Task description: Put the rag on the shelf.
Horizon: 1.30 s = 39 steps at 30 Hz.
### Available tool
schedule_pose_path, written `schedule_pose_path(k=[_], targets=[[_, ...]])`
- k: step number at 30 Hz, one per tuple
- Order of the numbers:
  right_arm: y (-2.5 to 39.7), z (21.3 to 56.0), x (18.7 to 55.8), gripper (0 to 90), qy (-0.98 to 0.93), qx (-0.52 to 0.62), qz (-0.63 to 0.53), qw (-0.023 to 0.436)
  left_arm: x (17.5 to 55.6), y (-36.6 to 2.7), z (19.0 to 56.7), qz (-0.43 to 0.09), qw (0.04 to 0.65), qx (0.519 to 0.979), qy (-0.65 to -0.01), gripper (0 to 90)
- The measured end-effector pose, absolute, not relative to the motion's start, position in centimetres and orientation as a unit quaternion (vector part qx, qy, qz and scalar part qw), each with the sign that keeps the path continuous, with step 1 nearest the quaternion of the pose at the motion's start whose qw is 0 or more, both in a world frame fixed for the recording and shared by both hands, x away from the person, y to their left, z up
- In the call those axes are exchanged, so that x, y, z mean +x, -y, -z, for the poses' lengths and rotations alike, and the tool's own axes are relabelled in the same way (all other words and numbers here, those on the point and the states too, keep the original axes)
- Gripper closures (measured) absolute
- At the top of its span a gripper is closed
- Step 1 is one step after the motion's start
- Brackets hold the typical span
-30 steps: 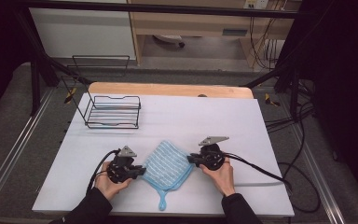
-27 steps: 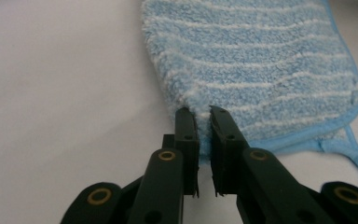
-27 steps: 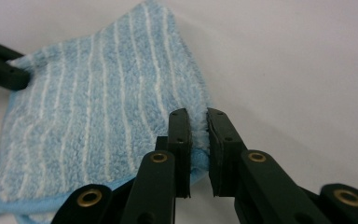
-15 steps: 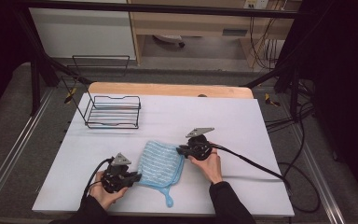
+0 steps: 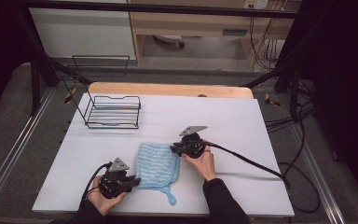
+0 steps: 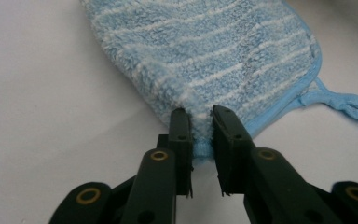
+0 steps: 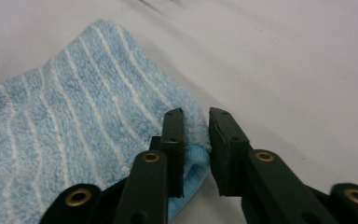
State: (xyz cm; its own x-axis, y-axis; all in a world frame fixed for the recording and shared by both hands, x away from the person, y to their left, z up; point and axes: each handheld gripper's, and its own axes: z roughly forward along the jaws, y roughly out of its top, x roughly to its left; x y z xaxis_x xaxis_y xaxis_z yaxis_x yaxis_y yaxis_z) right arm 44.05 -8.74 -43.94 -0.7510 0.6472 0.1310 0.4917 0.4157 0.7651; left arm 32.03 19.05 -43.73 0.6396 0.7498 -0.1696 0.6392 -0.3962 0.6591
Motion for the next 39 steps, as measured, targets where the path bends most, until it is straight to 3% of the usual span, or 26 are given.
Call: schedule_pose_path(k=[7,8,12,19,29,39], targets=[[10.8,42.1,42.7,45.8,-0.812,0.347,-0.457,0.109,32.4,-19.7,43.2,-0.081,0.375,0.831,-0.402,54.1],[10.8,42.1,42.7,45.8,-0.812,0.347,-0.457,0.109,32.5,-19.9,43.1,-0.084,0.379,0.829,-0.401,54.1],[13.0,41.9,41.5,24.8,-0.800,0.361,-0.466,0.108,33.3,-20.8,42.6,-0.090,0.395,0.821,-0.402,39.4],[16.4,42.7,39.4,8.6,-0.797,0.377,-0.460,0.104,34.6,-22.5,42.0,-0.093,0.409,0.810,-0.411,19.8],[19.8,43.8,36.9,1.9,-0.793,0.400,-0.450,0.095,36.4,-24.5,41.2,-0.106,0.417,0.803,-0.414,8.5],[20.3,44.2,36.3,0.7,-0.784,0.409,-0.457,0.098,38.8,-24.5,40.0,-0.117,0.417,0.793,-0.428,11.5]])
